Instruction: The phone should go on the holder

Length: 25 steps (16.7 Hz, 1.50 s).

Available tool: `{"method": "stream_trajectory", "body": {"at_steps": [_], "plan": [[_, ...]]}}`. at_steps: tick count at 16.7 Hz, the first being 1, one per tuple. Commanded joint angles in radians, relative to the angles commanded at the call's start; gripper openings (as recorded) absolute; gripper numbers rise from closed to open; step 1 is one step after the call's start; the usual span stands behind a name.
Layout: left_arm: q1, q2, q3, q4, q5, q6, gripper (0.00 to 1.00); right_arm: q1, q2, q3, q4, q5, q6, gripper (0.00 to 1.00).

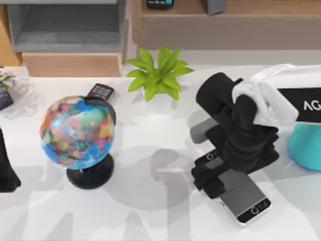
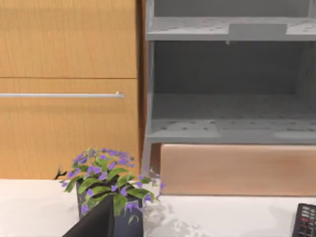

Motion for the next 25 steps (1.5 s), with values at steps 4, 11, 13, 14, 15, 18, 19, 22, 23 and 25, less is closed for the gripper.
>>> {"method": "stream_trajectory", "body": {"at_steps": [4,11,13,14,15,18,19,22,23,25], "plan": [[0.0,0.0,0.0,0.0,0.0,0.0,1.0,-0.001,-0.017,0.016,-0.034,0.0,0.0,0.0],[0.0,0.0,0.0,0.0,0.0,0.0,1.0,-0.025,-0.093,0.05,0.009,-0.03,-0.006,0.0],[0.0,0.0,0.0,0.0,0.0,0.0,1.0,-0.054,-0.168,0.056,0.056,-0.062,-0.013,0.0],[0.0,0.0,0.0,0.0,0.0,0.0,1.0,-0.074,-0.211,0.054,0.085,-0.081,-0.017,0.0],[0.0,0.0,0.0,0.0,0.0,0.0,1.0,-0.097,-0.257,0.049,0.118,-0.103,-0.023,0.0],[0.0,0.0,0.0,0.0,0.0,0.0,1.0,-0.184,-0.406,0.023,0.227,-0.174,-0.042,0.0],[0.0,0.0,0.0,0.0,0.0,0.0,1.0,-0.22,-0.455,0.012,0.267,-0.2,-0.051,0.0],[0.0,0.0,0.0,0.0,0.0,0.0,1.0,-0.341,-0.593,-0.03,0.385,-0.277,-0.08,0.0],[0.0,0.0,0.0,0.0,0.0,0.0,1.0,-0.385,-0.634,-0.048,0.422,-0.301,-0.092,0.0],[0.0,0.0,0.0,0.0,0.0,0.0,1.0,-0.481,-0.71,-0.094,0.493,-0.347,-0.119,0.0]]}}
